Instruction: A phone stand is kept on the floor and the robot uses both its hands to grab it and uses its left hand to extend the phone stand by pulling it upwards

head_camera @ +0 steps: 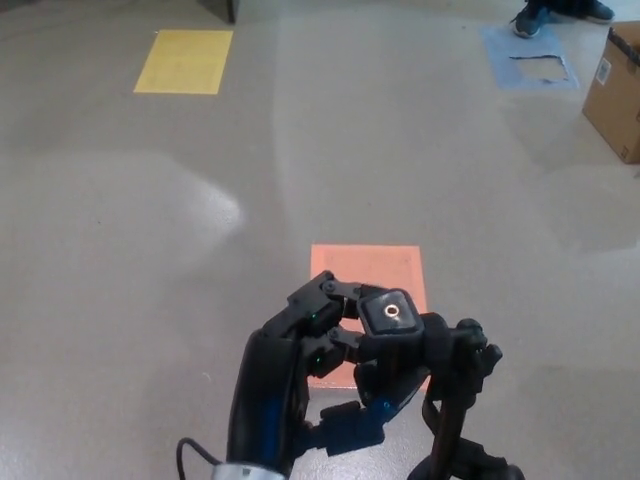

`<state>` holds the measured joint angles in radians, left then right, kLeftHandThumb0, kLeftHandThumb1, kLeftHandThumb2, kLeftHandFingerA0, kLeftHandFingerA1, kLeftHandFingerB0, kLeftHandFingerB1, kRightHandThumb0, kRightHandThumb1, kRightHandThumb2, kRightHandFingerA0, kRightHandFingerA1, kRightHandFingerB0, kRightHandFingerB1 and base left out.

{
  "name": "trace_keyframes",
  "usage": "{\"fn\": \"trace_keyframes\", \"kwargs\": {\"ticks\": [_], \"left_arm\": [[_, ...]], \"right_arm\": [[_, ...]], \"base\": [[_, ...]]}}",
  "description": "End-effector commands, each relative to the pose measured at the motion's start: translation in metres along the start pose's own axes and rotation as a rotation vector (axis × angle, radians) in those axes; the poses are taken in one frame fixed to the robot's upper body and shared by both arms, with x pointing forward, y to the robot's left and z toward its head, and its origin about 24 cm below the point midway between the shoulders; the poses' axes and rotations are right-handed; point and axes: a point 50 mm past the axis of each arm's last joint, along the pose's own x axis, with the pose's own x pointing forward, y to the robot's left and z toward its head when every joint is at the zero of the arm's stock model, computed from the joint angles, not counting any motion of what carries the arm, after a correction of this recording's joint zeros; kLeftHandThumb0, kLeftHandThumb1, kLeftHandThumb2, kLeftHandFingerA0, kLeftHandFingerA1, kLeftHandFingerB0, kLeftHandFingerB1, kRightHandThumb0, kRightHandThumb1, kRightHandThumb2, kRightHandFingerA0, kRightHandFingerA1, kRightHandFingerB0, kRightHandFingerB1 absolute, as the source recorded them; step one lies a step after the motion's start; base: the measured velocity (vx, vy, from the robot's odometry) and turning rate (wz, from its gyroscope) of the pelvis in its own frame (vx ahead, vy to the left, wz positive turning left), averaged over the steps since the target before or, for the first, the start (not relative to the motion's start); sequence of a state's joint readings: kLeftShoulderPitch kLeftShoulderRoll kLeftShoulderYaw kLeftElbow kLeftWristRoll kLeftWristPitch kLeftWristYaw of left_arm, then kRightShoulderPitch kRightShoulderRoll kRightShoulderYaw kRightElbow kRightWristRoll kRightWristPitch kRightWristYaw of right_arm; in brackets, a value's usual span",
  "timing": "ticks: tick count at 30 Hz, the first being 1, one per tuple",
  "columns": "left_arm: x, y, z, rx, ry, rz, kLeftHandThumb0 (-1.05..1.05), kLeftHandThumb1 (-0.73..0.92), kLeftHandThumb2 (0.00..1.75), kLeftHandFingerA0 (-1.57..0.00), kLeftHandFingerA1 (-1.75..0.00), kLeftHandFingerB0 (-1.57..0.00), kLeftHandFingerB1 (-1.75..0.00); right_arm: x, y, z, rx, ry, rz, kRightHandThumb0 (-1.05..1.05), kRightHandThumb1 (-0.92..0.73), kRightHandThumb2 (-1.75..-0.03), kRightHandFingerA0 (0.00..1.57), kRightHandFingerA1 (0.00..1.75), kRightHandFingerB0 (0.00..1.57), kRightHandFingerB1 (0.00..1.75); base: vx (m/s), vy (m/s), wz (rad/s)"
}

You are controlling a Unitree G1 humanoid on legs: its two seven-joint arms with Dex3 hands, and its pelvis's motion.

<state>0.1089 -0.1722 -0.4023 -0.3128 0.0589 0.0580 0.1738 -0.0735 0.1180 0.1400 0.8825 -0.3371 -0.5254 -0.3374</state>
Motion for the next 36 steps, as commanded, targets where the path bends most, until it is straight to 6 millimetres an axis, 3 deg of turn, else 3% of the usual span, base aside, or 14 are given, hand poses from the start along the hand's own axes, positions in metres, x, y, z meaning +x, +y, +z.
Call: {"fn": "trace_keyframes", "kwargs": {"ticks": [1,2,11,14,15,16,17,18,19,23,28,29,31,36], "left_arm": [[0.033,-0.022,0.067,-0.076,-0.163,-0.064,-0.23,0.66,0.60,-0.82,-1.46,-0.69,-1.46],[0.039,-0.024,0.081,-0.078,-0.206,-0.071,-0.22,0.65,0.60,-0.82,-1.47,-0.69,-1.45],[0.067,-0.040,0.178,-0.126,-0.466,-0.159,-0.30,0.60,0.58,-0.93,-1.42,-0.77,-1.45],[0.073,-0.047,0.214,-0.150,-0.541,-0.176,-0.34,0.57,0.57,-0.94,-1.38,-0.78,-1.41],[0.075,-0.048,0.224,-0.136,-0.575,-0.184,-0.33,0.59,0.57,-0.95,-1.39,-0.76,-1.42],[0.075,-0.049,0.235,-0.121,-0.610,-0.196,-0.33,0.59,0.57,-0.95,-1.39,-0.76,-1.42],[0.076,-0.049,0.240,-0.120,-0.624,-0.200,-0.33,0.59,0.57,-0.96,-1.38,-0.77,-1.44],[0.075,-0.050,0.248,-0.103,-0.655,-0.195,-0.34,0.59,0.58,-0.94,-1.39,-0.78,-1.44],[0.075,-0.050,0.253,-0.086,-0.671,-0.189,-0.37,0.59,0.59,-0.94,-1.38,-0.77,-1.44],[0.074,-0.049,0.272,-0.082,-0.705,-0.185,-0.34,0.56,0.60,-0.97,-1.31,-0.79,-1.46],[0.074,-0.047,0.294,-0.058,-0.770,-0.183,-0.31,0.60,0.58,-1.01,-1.27,-0.80,-1.44],[0.074,-0.047,0.300,-0.093,-0.785,-0.197,-0.28,0.58,0.61,-0.99,-1.34,-0.81,-1.44],[0.073,-0.047,0.309,-0.125,-0.804,-0.200,-0.28,0.59,0.58,-0.97,-1.37,-0.83,-1.41],[0.070,-0.045,0.322,-0.083,-0.845,-0.196,-0.31,0.60,0.62,-0.97,-1.27,-0.84,-1.35]], "right_arm": [[-0.003,-0.005,-0.001,0.034,-0.036,-0.033,-0.63,-0.61,-0.97,1.37,1.55,1.23,1.51],[-0.004,-0.005,-0.003,0.038,-0.026,-0.032,-0.55,-0.77,-0.64,1.12,1.75,0.94,1.75],[-0.005,-0.003,-0.007,0.041,0.009,-0.029,-0.56,-0.76,-0.69,1.13,1.75,0.89,1.75],[-0.005,-0.003,-0.008,0.035,0.010,-0.029,-0.62,-0.62,-0.98,1.38,1.55,1.22,1.49],[-0.005,-0.004,-0.008,0.028,0.011,-0.028,-0.56,-0.78,-0.68,1.13,1.75,0.88,1.75],[-0.005,-0.004,-0.009,0.016,0.014,-0.027,-0.56,-0.78,-0.68,1.13,1.75,0.88,1.75],[-0.006,-0.005,-0.010,0.004,0.015,-0.030,-0.65,-0.56,-0.92,1.35,1.56,1.15,1.49],[-0.007,-0.006,-0.011,0.002,0.014,-0.030,-0.55,-0.75,-0.73,1.16,1.75,0.87,1.75],[-0.007,-0.006,-0.011,0.002,0.015,-0.029,-0.65,-0.56,-0.92,1.35,1.57,1.14,1.48],[-0.009,-0.007,-0.014,0.015,0.026,-0.026,-0.56,-0.80,-0.64,1.14,1.75,0.88,1.75],[-0.011,-0.007,-0.017,0.005,0.041,-0.028,-0.56,-0.80,-0.64,1.15,1.75,0.90,1.75],[-0.011,-0.006,-0.017,0.001,0.045,-0.027,-0.64,-0.57,-0.92,1.36,1.57,1.15,1.49],[-0.011,-0.006,-0.017,0.002,0.049,-0.027,-0.56,-0.80,-0.64,1.14,1.75,0.88,1.75],[-0.009,-0.004,-0.015,0.010,0.048,-0.025,-0.55,-0.79,-0.64,1.15,1.75,0.89,1.75]], "base": [[0.00,0.000,0.00],[0.00,0.000,0.00],[0.00,0.000,0.00],[0.00,0.000,0.00],[0.00,0.000,0.00],[0.00,0.000,0.00],[0.00,0.000,0.00],[0.00,0.000,0.00],[0.00,0.000,0.00],[0.00,0.000,0.00],[0.00,0.000,0.00],[0.00,0.000,0.00],[0.00,0.000,0.00],[0.00,0.000,0.00]]}}
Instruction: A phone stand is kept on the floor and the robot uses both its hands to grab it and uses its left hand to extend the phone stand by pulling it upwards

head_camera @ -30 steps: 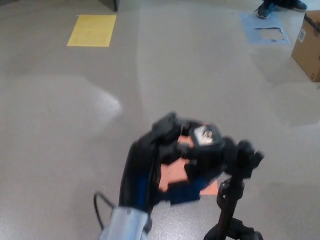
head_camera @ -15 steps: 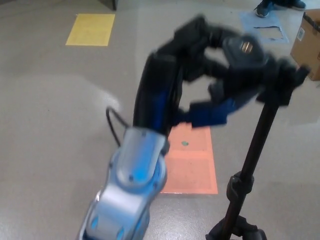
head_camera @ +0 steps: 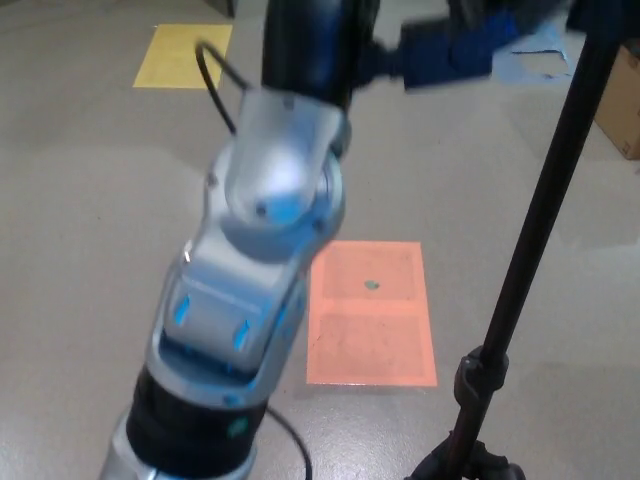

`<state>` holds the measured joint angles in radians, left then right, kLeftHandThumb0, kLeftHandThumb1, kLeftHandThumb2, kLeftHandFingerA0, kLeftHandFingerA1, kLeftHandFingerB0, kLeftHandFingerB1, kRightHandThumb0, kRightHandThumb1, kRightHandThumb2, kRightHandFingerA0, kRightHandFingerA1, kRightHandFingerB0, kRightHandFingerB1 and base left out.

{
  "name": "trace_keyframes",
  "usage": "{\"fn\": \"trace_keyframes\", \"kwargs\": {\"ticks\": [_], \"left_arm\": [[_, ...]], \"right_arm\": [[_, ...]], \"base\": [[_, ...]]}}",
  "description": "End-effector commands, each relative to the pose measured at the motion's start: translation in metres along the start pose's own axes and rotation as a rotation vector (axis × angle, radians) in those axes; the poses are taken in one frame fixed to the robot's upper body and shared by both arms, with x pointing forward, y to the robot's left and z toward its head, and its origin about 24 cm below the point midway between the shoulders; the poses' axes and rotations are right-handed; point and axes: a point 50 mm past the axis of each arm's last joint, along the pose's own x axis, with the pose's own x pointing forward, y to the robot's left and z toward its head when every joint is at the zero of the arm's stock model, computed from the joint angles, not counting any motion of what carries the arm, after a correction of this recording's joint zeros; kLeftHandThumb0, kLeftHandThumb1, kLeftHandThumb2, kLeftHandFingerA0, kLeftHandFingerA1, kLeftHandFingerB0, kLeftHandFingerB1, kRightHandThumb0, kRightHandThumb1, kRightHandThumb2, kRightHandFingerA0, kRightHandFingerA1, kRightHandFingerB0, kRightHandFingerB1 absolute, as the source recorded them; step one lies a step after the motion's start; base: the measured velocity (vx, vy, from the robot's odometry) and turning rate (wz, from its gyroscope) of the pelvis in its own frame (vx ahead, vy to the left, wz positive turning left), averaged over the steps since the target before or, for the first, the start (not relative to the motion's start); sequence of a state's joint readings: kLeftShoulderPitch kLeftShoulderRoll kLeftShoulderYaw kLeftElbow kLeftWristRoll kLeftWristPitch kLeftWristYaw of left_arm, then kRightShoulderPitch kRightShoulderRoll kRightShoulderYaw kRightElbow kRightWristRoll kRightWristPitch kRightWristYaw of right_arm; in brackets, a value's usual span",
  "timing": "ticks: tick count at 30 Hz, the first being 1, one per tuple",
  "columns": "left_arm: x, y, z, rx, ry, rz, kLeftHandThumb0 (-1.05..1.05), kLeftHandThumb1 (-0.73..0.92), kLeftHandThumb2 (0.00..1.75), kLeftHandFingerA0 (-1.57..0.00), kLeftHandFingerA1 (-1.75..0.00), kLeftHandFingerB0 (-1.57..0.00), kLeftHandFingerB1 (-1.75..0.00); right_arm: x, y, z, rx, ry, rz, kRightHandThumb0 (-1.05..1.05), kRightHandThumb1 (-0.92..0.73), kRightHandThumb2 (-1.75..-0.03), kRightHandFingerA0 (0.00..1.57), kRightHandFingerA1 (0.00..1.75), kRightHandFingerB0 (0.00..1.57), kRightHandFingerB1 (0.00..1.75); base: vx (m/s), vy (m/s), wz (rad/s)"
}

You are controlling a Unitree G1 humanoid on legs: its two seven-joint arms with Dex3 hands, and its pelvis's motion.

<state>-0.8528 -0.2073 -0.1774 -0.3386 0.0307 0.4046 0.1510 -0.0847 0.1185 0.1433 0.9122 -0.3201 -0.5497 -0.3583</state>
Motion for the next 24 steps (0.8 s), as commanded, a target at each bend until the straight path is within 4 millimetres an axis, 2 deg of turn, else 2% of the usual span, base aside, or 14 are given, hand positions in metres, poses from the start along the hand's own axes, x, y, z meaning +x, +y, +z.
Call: {"fn": "trace_keyframes", "kwargs": {"ticks": [1,2,3,7,10,11,12,13,17,18,20,21,23,24], "left_arm": [[0.044,-0.010,0.113,-0.161,-0.274,-0.024,-0.31,0.60,0.62,-0.97,-1.27,-0.84,-1.35],[0.045,-0.009,0.113,-0.142,-0.273,-0.016,-0.32,0.60,0.61,-0.99,-1.26,-0.85,-1.34],[0.045,-0.010,0.113,-0.150,-0.270,-0.015,-0.30,0.59,0.61,-0.96,-1.28,-0.84,-1.33],[0.046,-0.010,0.114,-0.189,-0.258,-0.023,-0.29,0.60,0.58,-0.98,-1.33,-0.84,-1.37],[0.046,-0.009,0.113,-0.176,-0.249,-0.017,-0.30,0.59,0.59,-0.98,-1.32,-0.82,-1.36],[0.045,-0.009,0.111,-0.189,-0.241,-0.018,-0.26,0.60,0.58,-0.96,-1.42,-0.81,-1.44],[0.045,-0.010,0.110,-0.211,-0.234,-0.021,-0.26,0.60,0.58,-0.96,-1.42,-0.81,-1.44],[0.044,-0.010,0.108,-0.198,-0.229,-0.018,-0.27,0.60,0.58,-0.98,-1.42,-0.82,-1.46],[0.040,-0.008,0.102,-0.167,-0.210,-0.015,-0.28,0.58,0.61,-0.98,-1.46,-0.80,-1.51],[0.039,-0.008,0.100,-0.165,-0.205,-0.009,-0.28,0.59,0.58,-0.98,-1.42,-0.79,-1.49],[0.038,-0.008,0.098,-0.161,-0.194,0.000,-0.28,0.57,0.60,-0.97,-1.39,-0.81,-1.46],[0.035,-0.008,0.095,-0.155,-0.187,0.001,-0.29,0.57,0.60,-0.96,-1.37,-0.79,-1.47],[0.033,-0.007,0.092,-0.136,-0.179,0.011,-0.37,0.56,0.60,-0.93,-1.24,-0.79,-1.31],[0.031,-0.006,0.090,-0.138,-0.169,-0.007,-0.45,0.57,0.57,-0.82,-1.01,-0.77,-0.84]], "right_arm": [[-0.009,-0.004,-0.014,-0.007,0.049,-0.007,-0.55,-0.79,-0.64,1.15,1.75,0.89,1.75],[-0.009,-0.004,-0.014,-0.018,0.044,-0.004,-0.63,-0.56,-0.93,1.36,1.57,1.15,1.48],[-0.009,-0.004,-0.014,-0.016,0.044,-0.003,-0.56,-0.80,-0.64,1.15,1.75,0.89,1.75],[-0.009,-0.004,-0.014,0.003,0.049,-0.006,-0.56,-0.80,-0.64,1.14,1.75,0.89,1.75],[-0.007,-0.004,-0.013,0.008,0.045,-0.007,-0.55,-0.80,-0.64,1.13,1.75,0.89,1.75],[-0.006,-0.005,-0.012,0.010,0.042,-0.009,-0.56,-0.80,-0.64,1.14,1.75,0.89,1.75],[-0.006,-0.005,-0.012,0.011,0.039,-0.011,-0.56,-0.80,-0.64,1.14,1.75,0.89,1.75],[-0.006,-0.005,-0.012,0.009,0.036,-0.011,-0.64,-0.56,-0.92,1.35,1.56,1.14,1.48],[-0.005,-0.006,-0.011,-0.002,0.028,-0.015,-0.64,-0.56,-0.92,1.35,1.56,1.14,1.48],[-0.004,-0.006,-0.011,0.000,0.031,-0.017,-0.57,-0.79,-0.64,1.14,1.75,0.88,1.75],[-0.005,-0.006,-0.011,0.000,0.030,-0.015,-0.56,-0.79,-0.65,1.13,1.75,0.88,1.75],[-0.005,-0.006,-0.010,-0.004,0.018,-0.016,-0.64,-0.56,-0.92,1.34,1.56,1.14,1.48],[-0.004,-0.007,-0.010,0.008,0.017,-0.014,-0.65,-0.56,-0.92,1.34,1.56,1.13,1.48],[-0.004,-0.007,-0.009,0.011,0.017,-0.013,-0.65,-0.56,-0.92,1.35,1.56,1.14,1.48]], "base": [[0.00,0.000,0.00],[0.00,0.000,0.00],[0.00,0.000,0.00],[0.00,0.000,0.00],[0.00,0.000,0.00],[0.00,0.000,0.00],[0.00,0.000,0.00],[0.00,0.000,0.00],[0.00,0.000,0.00],[0.00,0.000,0.00],[0.00,0.000,0.00],[0.00,0.000,0.00],[0.00,0.000,0.00],[0.00,0.000,0.00]]}}
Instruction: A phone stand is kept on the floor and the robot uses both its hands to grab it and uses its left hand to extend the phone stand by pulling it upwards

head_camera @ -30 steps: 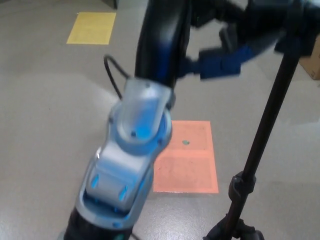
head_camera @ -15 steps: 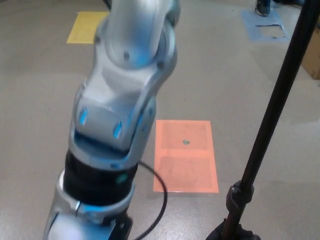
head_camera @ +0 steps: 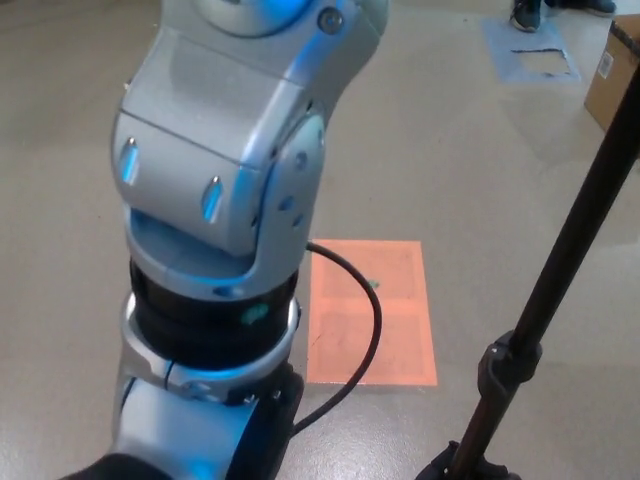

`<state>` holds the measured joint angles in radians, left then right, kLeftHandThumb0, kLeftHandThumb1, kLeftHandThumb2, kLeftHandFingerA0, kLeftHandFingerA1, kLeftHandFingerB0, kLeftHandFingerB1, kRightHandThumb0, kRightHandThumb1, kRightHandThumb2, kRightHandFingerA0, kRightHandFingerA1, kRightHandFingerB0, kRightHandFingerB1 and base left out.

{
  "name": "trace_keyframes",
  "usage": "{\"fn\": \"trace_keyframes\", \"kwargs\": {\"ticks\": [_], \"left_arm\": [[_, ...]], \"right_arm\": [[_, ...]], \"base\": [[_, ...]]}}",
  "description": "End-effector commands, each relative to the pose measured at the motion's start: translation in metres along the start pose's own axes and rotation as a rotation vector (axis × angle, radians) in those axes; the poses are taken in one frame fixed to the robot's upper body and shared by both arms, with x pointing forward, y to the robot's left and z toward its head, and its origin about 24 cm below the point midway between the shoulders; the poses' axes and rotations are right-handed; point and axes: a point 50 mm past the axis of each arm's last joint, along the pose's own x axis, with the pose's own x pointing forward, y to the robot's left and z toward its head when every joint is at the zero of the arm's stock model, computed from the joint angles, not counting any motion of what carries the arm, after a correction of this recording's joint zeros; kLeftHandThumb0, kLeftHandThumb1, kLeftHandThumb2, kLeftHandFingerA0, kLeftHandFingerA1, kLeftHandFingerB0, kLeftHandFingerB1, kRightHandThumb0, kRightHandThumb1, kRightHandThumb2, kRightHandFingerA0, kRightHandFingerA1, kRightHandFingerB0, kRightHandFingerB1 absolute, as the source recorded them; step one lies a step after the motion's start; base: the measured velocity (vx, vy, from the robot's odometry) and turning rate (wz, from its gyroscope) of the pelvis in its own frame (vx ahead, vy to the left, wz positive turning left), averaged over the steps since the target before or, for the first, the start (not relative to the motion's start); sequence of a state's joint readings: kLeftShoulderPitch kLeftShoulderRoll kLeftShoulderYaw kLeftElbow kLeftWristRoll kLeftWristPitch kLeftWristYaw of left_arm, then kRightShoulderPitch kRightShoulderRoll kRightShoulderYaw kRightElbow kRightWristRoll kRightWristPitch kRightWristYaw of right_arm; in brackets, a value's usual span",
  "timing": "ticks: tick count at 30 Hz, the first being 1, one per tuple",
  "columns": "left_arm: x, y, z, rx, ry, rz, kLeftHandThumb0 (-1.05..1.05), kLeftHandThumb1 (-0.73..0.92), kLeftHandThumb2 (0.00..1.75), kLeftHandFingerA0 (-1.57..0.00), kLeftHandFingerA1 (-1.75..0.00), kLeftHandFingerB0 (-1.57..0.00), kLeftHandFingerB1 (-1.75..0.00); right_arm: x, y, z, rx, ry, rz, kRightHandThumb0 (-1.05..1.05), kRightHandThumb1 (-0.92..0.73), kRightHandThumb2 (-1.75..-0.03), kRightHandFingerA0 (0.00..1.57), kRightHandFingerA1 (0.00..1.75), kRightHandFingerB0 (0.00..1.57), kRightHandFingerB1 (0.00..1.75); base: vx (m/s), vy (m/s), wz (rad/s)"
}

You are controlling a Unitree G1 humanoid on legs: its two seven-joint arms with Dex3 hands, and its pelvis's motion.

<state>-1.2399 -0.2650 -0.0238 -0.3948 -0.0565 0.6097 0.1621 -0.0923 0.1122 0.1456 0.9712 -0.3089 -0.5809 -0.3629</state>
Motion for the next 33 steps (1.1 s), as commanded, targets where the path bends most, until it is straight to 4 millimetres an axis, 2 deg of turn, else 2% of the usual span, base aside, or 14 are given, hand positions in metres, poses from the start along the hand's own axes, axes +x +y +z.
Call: {"fn": "trace_keyframes", "kwargs": {"ticks": [1,3,4,8,14,15,16,18,21,22,24,28,29,33], "left_arm": [[-0.008,0.002,-0.003,-0.022,0.040,0.002,-0.45,0.57,0.57,-0.82,-1.01,-0.77,-0.84],[-0.012,0.003,-0.006,-0.040,0.060,-0.018,-0.49,0.55,0.56,-0.73,-0.83,-0.73,-0.61],[-0.024,0.006,-0.013,0.029,0.097,-0.061,-0.63,0.55,0.57,-0.49,-0.54,-0.51,-0.40],[-0.050,0.013,-0.031,0.013,0.190,-0.081,-0.71,0.61,0.60,-0.26,-0.48,-0.28,-0.33],[-0.100,0.027,-0.060,-0.014,0.340,-0.045,-0.81,0.67,0.62,-0.18,-0.42,-0.16,-0.28],[-0.115,0.030,-0.066,-0.004,0.380,-0.032,-0.83,0.54,0.91,-0.14,-0.49,-0.09,-0.39],[-0.120,0.031,-0.068,-0.005,0.394,-0.027,-0.82,0.69,0.62,-0.19,-0.40,-0.18,-0.27],[-0.149,0.035,-0.077,0.038,0.465,-0.017,-0.83,0.72,0.63,-0.21,-0.36,-0.17,-0.27],[-0.176,0.036,-0.085,0.047,0.531,0.006,-0.82,0.73,0.62,-0.22,-0.33,-0.15,-0.27],[-0.194,0.038,-0.089,0.048,0.584,0.034,-0.82,0.58,0.92,-0.15,-0.43,-0.09,-0.39],[-0.214,0.038,-0.095,0.028,0.636,0.071,-0.38,0.36,0.98,0.00,-0.49,0.00,-0.48],[-0.244,0.037,-0.101,0.004,0.715,0.121,-0.38,0.37,0.99,0.00,-0.49,0.00,-0.48],[-0.257,0.039,-0.103,0.049,0.736,0.135,-0.80,0.59,0.93,-0.11,-0.42,-0.05,-0.31],[-0.280,0.043,-0.105,0.102,0.755,0.165,-0.73,0.57,0.98,-0.10,-0.46,0.00,-0.30]], "right_arm": [[0.000,-0.006,-0.001,0.011,-0.005,-0.018,-0.65,-0.56,-0.92,1.35,1.56,1.14,1.48],[0.000,-0.007,-0.001,0.009,-0.009,-0.020,-0.65,-0.56,-0.92,1.34,1.56,1.14,1.48],[0.000,-0.008,-0.001,0.009,-0.013,-0.022,-0.58,-0.80,-0.64,1.12,1.75,0.87,1.75],[0.000,-0.012,0.001,0.005,-0.034,-0.037,-0.55,-0.75,-0.74,1.18,1.75,0.90,1.75],[-0.001,-0.021,0.005,-0.014,-0.077,-0.061,-0.56,-0.79,-0.64,1.11,1.75,0.89,1.75],[-0.002,-0.022,0.006,-0.014,-0.084,-0.057,-0.56,-0.79,-0.64,1.11,1.75,0.89,1.75],[-0.002,-0.023,0.007,-0.013,-0.090,-0.056,-0.56,-0.79,-0.64,1.10,1.75,0.89,1.75],[0.000,-0.028,0.013,-0.014,-0.114,-0.056,-0.62,-0.60,-0.96,1.33,1.53,1.17,1.48],[0.001,-0.031,0.018,-0.012,-0.141,-0.055,-0.62,-0.60,-0.95,1.33,1.54,1.17,1.48],[0.001,-0.031,0.021,-0.010,-0.159,-0.059,-0.61,-0.59,-0.94,1.32,1.53,1.15,1.47],[0.002,-0.033,0.025,-0.016,-0.173,-0.063,-0.62,-0.60,-0.96,1.30,1.52,1.13,1.46],[0.001,-0.036,0.030,-0.025,-0.190,-0.066,-0.53,-0.76,-0.73,1.16,1.75,0.86,1.75],[0.002,-0.038,0.032,-0.035,-0.206,-0.063,-0.63,-0.61,-0.96,1.29,1.52,1.12,1.46],[0.001,-0.040,0.035,-0.039,-0.223,-0.054,-0.63,-0.61,-0.96,1.31,1.53,1.14,1.46]], "base": [[0.00,0.000,0.00],[0.00,0.000,0.00],[0.00,0.000,0.00],[0.00,0.000,0.00],[0.00,0.000,0.00],[0.00,0.000,0.00],[0.00,0.000,0.00],[0.00,0.000,0.00],[0.00,0.000,0.00],[0.00,0.000,0.00],[0.00,0.000,0.00],[0.00,0.000,0.00],[0.00,0.000,0.00],[0.00,0.000,0.00]]}}
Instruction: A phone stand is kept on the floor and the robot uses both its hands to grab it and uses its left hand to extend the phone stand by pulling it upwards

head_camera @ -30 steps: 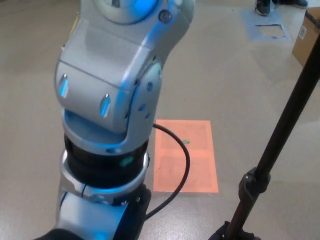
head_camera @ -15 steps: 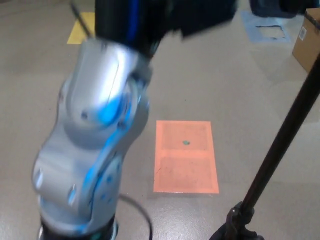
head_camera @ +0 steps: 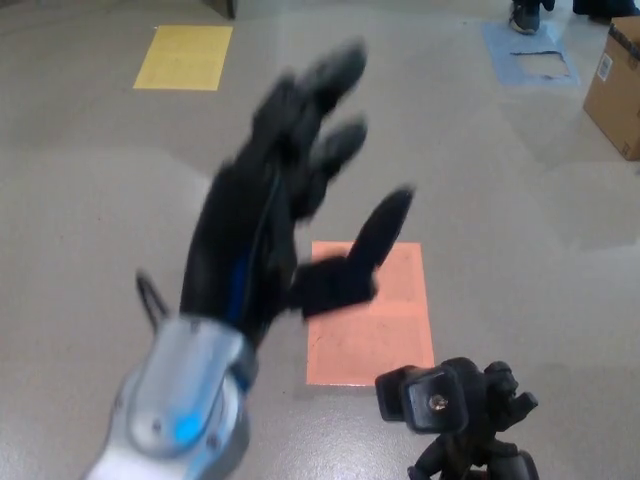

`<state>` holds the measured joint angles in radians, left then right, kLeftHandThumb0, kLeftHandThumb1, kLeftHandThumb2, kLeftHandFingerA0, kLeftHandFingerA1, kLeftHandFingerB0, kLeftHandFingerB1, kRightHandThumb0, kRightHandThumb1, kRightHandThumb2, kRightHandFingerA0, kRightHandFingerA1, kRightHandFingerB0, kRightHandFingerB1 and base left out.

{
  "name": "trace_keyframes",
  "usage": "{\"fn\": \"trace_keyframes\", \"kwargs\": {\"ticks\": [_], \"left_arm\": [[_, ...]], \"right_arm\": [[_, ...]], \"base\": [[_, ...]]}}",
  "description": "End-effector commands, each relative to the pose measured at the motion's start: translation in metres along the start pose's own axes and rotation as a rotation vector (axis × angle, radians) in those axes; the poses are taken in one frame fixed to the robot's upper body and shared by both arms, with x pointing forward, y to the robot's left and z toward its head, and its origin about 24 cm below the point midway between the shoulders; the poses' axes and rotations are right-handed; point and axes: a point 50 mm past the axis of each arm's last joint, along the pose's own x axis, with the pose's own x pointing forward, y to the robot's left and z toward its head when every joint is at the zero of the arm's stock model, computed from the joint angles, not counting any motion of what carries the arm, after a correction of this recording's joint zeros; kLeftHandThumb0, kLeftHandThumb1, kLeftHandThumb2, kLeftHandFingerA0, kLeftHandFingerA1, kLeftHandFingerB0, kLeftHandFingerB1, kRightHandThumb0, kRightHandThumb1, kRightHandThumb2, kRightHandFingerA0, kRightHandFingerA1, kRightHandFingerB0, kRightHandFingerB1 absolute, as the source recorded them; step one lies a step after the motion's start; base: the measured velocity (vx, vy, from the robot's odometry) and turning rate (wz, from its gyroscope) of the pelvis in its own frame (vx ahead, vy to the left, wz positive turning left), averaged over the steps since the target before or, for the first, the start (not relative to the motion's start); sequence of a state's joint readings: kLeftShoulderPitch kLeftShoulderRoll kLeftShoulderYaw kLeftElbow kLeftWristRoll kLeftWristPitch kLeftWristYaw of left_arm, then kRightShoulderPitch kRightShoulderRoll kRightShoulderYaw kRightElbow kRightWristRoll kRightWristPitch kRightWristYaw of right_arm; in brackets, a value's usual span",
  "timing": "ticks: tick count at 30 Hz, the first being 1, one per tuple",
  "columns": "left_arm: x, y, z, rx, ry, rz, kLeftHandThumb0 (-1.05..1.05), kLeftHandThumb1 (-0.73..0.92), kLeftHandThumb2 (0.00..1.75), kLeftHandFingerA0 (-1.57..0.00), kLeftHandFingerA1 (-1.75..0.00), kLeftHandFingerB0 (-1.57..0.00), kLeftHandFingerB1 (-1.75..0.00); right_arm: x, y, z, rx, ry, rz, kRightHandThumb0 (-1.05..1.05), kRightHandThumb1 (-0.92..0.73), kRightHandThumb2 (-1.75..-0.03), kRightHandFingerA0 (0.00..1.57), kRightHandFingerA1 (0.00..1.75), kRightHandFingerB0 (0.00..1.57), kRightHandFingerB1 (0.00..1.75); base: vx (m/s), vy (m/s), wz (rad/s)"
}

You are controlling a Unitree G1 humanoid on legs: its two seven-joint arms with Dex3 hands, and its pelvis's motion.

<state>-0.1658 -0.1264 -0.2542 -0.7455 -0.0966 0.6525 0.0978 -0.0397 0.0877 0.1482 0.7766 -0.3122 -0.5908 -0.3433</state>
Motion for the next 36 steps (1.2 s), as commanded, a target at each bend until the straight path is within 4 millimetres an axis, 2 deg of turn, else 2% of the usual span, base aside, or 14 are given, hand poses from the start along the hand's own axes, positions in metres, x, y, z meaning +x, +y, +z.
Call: {"fn": "trace_keyframes", "kwargs": {"ticks": [1,3,5,8,9,11,12,15,16,17,23,24,26,36], "left_arm": [[-0.072,0.013,-0.058,0.066,0.064,0.103,-0.80,0.61,0.98,-0.09,-0.44,-0.01,-0.24],[-0.082,0.017,-0.067,0.057,0.101,0.131,-0.80,0.60,0.98,-0.12,-0.45,0.00,-0.27],[-0.089,0.022,-0.073,0.062,0.124,0.142,-0.80,0.61,0.99,-0.10,-0.44,0.00,-0.25],[-0.094,0.022,-0.076,0.062,0.133,0.147,-0.80,0.61,0.99,-0.10,-0.44,0.00,-0.25],[-0.099,0.025,-0.081,0.069,0.144,0.157,-0.78,0.62,1.01,-0.04,-0.43,0.00,-0.25],[-0.108,0.028,-0.088,0.081,0.162,0.170,-0.78,0.62,1.01,-0.04,-0.43,0.00,-0.25],[-0.120,0.033,-0.096,0.095,0.206,0.174,-0.78,0.62,1.04,-0.02,-0.37,-0.01,-0.25],[-0.126,0.035,-0.100,0.101,0.221,0.175,-0.78,0.62,1.04,-0.02,-0.37,-0.01,-0.25],[-0.138,0.040,-0.105,0.121,0.282,0.174,-0.89,0.67,1.08,-0.15,-0.26,0.00,-0.19],[-0.145,0.043,-0.108,0.138,0.312,0.173,-0.89,0.67,1.09,-0.10,-0.25,0.00,-0.17],[-0.158,0.050,-0.114,0.137,0.341,0.181,-0.86,0.65,1.09,-0.07,-0.23,0.00,-0.21],[-0.163,0.052,-0.116,0.135,0.353,0.179,-0.86,0.65,1.09,-0.02,-0.20,0.00,-0.21],[-0.167,0.053,-0.117,0.134,0.363,0.177,-0.88,0.66,1.09,-0.01,-0.18,0.00,-0.20],[-0.192,0.057,-0.126,0.138,0.412,0.200,-0.86,0.64,1.09,-0.01,-0.19,0.00,-0.20]], "right_arm": [[0.000,-0.029,0.011,-0.043,-0.076,-0.019,-0.55,-0.78,-0.72,1.12,1.75,0.84,1.75],[-0.001,-0.030,0.012,-0.025,-0.073,-0.013,-0.64,-0.59,-0.95,1.27,1.49,1.09,1.43],[0.000,-0.031,0.013,-0.014,-0.068,0.001,-0.68,-0.70,-0.64,0.86,1.69,0.61,1.49],[-0.001,-0.031,0.013,-0.028,-0.067,0.009,-0.68,-0.70,-0.64,0.86,1.69,0.61,1.49],[-0.001,-0.033,0.013,-0.063,-0.069,0.048,-1.01,-0.61,-0.97,0.45,0.85,0.16,0.51],[-0.002,-0.035,0.014,-0.116,-0.071,0.107,-1.01,-0.61,-0.97,0.45,0.85,0.16,0.51],[-0.004,-0.038,0.017,-0.156,-0.069,0.157,-0.97,-0.55,-1.01,0.05,0.38,0.00,0.00],[-0.005,-0.039,0.018,-0.173,-0.065,0.180,-0.97,-0.55,-1.01,0.05,0.38,0.00,0.00],[-0.008,-0.042,0.020,-0.165,-0.084,0.192,-1.05,-0.67,-0.61,0.00,0.00,0.00,0.00],[-0.010,-0.044,0.021,-0.169,-0.098,0.198,-1.02,-0.54,-0.97,0.00,0.03,0.00,0.00],[-0.014,-0.051,0.022,-0.171,-0.112,0.206,-1.05,-0.65,-0.62,0.00,0.01,0.00,0.00],[-0.016,-0.052,0.019,-0.173,-0.111,0.218,-1.03,-0.54,-0.98,0.00,0.03,0.00,0.00],[-0.018,-0.053,0.017,-0.172,-0.106,0.226,-1.04,-0.58,-1.01,0.00,0.01,0.00,0.00],[-0.040,-0.061,0.017,-0.186,-0.083,0.267,-1.05,-0.67,-0.64,0.00,0.00,0.00,0.00]], "base": [[0.00,0.000,0.00],[0.00,0.000,0.00],[0.00,0.000,0.00],[0.00,0.000,0.00],[0.00,0.000,0.00],[0.00,0.000,0.00],[0.00,0.000,0.00],[0.00,0.000,0.00],[0.00,0.000,0.00],[0.00,0.000,0.00],[0.00,0.000,0.00],[0.00,0.000,0.00],[0.00,0.000,0.00],[0.00,0.000,0.00]]}}
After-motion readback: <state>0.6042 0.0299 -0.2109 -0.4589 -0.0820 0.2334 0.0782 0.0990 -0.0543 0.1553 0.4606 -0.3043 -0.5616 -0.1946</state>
